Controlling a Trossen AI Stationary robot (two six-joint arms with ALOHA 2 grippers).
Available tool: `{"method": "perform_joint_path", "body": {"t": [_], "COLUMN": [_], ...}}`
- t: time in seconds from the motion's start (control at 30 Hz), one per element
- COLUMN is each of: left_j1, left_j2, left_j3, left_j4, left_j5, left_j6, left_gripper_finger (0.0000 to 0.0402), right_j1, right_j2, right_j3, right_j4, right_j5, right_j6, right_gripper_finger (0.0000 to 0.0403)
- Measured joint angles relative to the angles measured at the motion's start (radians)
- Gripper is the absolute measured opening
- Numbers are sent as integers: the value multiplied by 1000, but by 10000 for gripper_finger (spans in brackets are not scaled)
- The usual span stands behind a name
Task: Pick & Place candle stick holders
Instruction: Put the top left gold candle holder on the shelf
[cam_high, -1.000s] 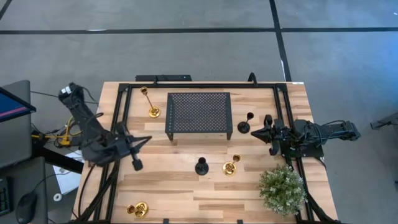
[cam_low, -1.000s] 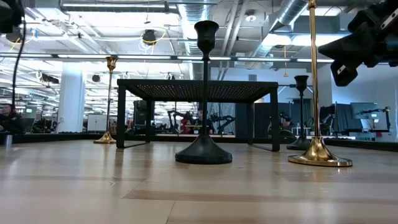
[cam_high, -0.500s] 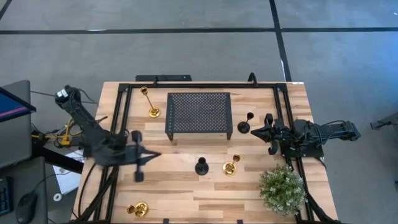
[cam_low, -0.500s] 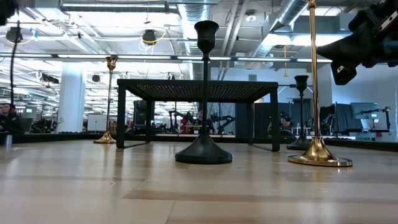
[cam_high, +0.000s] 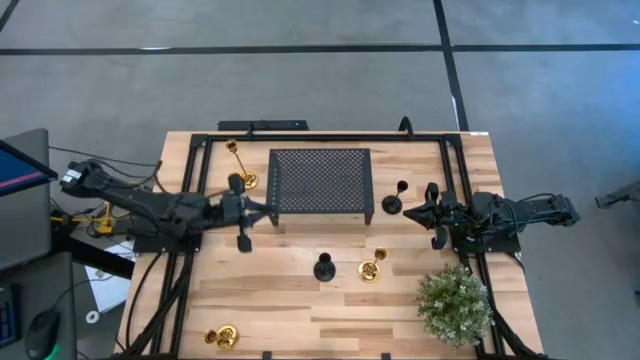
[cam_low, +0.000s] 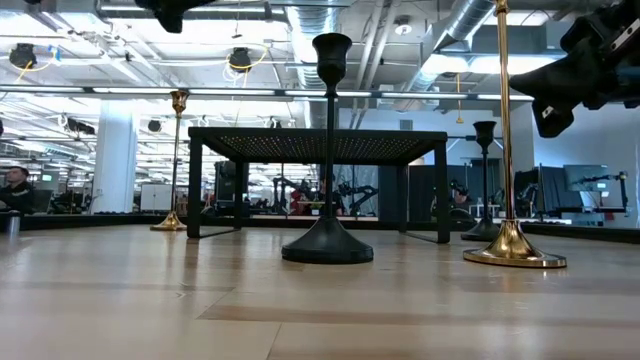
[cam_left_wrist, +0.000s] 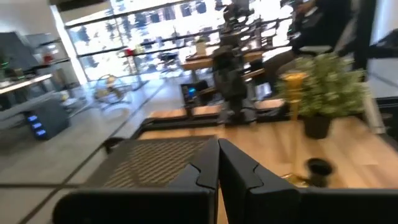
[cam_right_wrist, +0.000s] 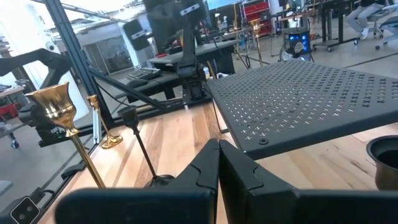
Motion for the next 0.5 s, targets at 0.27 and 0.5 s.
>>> {"method": "perform_joint_path", "body": {"t": [0.27,0.5], "left_j1": [21,21], "left_j2": [-300,-457], "left_j3": [0,2], "left_j4": [-354,-674], "left_j5": [-46,-101], "left_j6": [-58,-157], "left_gripper_finger": [5,5], "right_j1": [0,0], "right_j2": [0,0], "right_j3": [0,0], "right_j4": [0,0], "right_j5": [0,0], "right_j6": [1,1], "right_gripper_finger": [0,0]}}
